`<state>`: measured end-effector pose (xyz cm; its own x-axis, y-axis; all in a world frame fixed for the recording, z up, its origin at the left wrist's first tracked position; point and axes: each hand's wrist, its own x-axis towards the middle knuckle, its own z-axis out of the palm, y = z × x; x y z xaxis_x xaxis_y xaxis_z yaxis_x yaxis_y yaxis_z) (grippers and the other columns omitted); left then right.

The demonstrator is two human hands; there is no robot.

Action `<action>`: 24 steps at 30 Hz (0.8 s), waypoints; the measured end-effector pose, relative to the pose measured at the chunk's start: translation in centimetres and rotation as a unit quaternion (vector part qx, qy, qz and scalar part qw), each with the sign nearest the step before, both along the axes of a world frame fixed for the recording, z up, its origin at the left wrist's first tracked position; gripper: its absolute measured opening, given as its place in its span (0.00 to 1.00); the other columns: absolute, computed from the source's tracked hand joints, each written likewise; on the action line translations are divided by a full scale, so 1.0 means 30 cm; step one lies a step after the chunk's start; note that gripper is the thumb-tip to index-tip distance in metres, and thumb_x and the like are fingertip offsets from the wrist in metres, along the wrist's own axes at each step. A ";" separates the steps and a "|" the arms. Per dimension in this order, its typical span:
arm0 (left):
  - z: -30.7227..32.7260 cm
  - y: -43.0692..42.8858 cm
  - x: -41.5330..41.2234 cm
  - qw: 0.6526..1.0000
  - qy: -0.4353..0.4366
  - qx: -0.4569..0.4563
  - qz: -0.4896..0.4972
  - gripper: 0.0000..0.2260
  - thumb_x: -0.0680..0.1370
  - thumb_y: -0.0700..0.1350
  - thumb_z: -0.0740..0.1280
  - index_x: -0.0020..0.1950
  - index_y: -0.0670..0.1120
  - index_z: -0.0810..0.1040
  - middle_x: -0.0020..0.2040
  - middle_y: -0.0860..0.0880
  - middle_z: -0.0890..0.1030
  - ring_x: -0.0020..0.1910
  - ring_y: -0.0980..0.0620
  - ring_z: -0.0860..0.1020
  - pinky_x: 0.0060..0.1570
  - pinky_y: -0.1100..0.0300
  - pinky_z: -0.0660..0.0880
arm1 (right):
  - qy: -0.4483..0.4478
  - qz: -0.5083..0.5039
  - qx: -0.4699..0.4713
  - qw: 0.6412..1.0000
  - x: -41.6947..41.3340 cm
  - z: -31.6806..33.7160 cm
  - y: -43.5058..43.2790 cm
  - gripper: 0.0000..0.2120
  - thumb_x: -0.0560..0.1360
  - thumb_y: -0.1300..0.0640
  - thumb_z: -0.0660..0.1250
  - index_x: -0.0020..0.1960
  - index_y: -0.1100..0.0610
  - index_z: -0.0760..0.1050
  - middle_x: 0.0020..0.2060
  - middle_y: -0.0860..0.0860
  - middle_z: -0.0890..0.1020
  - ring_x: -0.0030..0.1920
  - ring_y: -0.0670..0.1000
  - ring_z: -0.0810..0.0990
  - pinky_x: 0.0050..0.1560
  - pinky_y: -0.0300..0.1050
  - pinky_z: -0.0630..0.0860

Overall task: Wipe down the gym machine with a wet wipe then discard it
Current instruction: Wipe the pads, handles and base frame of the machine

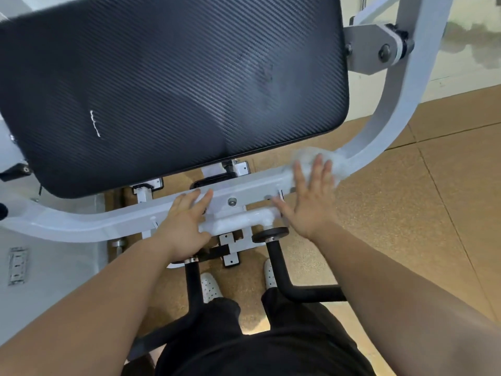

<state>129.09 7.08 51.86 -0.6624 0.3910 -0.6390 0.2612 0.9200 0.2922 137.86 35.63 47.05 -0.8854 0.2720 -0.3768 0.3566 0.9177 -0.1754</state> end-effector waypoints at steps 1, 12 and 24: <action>-0.002 -0.001 0.001 1.000 0.001 0.005 -0.001 0.43 0.78 0.47 0.67 0.83 0.60 0.42 0.83 0.54 0.44 0.82 0.51 0.40 0.81 0.48 0.48 | 0.006 -0.051 -0.014 0.999 0.001 0.004 0.023 0.49 0.74 0.20 0.37 0.81 0.50 0.28 0.77 0.62 0.25 0.76 0.63 0.23 0.79 0.65 0.35; 0.022 -0.046 0.000 0.994 0.020 0.106 0.013 0.33 0.82 0.42 0.62 0.84 0.50 0.51 0.84 0.51 0.50 0.82 0.52 0.49 0.77 0.61 0.47 | 0.000 0.127 -0.027 0.992 -0.119 0.031 -0.469 0.49 0.73 0.23 0.32 0.84 0.53 0.38 0.82 0.62 0.40 0.79 0.63 0.27 0.76 0.68 0.30; 0.062 -0.364 -0.093 0.988 0.045 -0.062 -0.135 0.36 0.80 0.48 0.62 0.84 0.50 0.47 0.84 0.43 0.49 0.82 0.41 0.51 0.79 0.49 0.53 | 0.138 -0.346 -0.190 0.908 -0.157 -0.021 -0.614 0.51 0.80 0.28 0.53 0.81 0.60 0.29 0.76 0.67 0.27 0.78 0.65 0.26 0.80 0.63 0.37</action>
